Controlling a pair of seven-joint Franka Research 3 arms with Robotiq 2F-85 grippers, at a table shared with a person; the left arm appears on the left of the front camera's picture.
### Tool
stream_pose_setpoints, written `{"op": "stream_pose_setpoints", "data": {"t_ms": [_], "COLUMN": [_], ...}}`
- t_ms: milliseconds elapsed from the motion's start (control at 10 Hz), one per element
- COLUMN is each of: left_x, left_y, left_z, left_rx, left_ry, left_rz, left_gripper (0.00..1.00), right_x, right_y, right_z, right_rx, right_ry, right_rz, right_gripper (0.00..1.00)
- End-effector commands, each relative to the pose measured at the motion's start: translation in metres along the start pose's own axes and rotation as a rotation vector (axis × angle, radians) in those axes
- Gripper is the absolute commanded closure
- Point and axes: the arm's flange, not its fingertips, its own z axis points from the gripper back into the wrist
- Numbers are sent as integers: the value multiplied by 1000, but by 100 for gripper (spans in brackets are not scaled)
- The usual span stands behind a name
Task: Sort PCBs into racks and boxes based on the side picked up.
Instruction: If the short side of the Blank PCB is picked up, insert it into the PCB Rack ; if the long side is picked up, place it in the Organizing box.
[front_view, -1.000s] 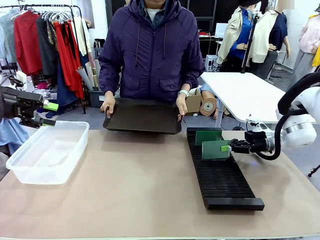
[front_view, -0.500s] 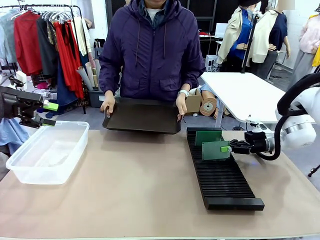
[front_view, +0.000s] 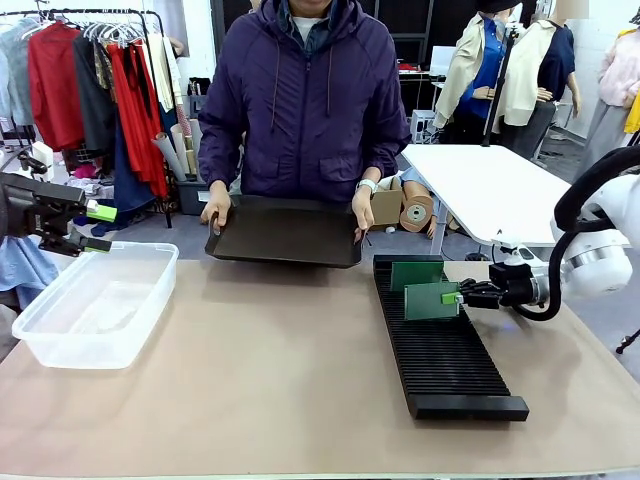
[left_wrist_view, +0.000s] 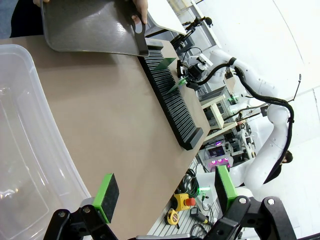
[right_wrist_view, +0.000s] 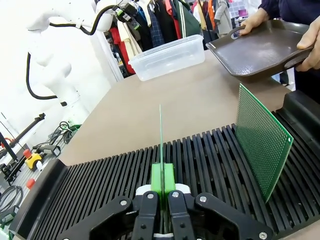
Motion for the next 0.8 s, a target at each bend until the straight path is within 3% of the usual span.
{"op": "stream_pose_setpoints", "data": {"t_ms": [0, 700], "left_x": [0, 0], "left_y": [-1, -1], "left_z": [1, 1], "left_rx": [1, 1], "left_ry": [-2, -2], "left_rz": [-1, -1], "left_gripper": [0, 0], "right_x": [-8, -22], "right_y": [1, 11], "right_z": [-2, -6], "right_rx": [-3, -12], "right_ry": [28, 39], "right_rz": [48, 56], "right_gripper": [100, 100]}}
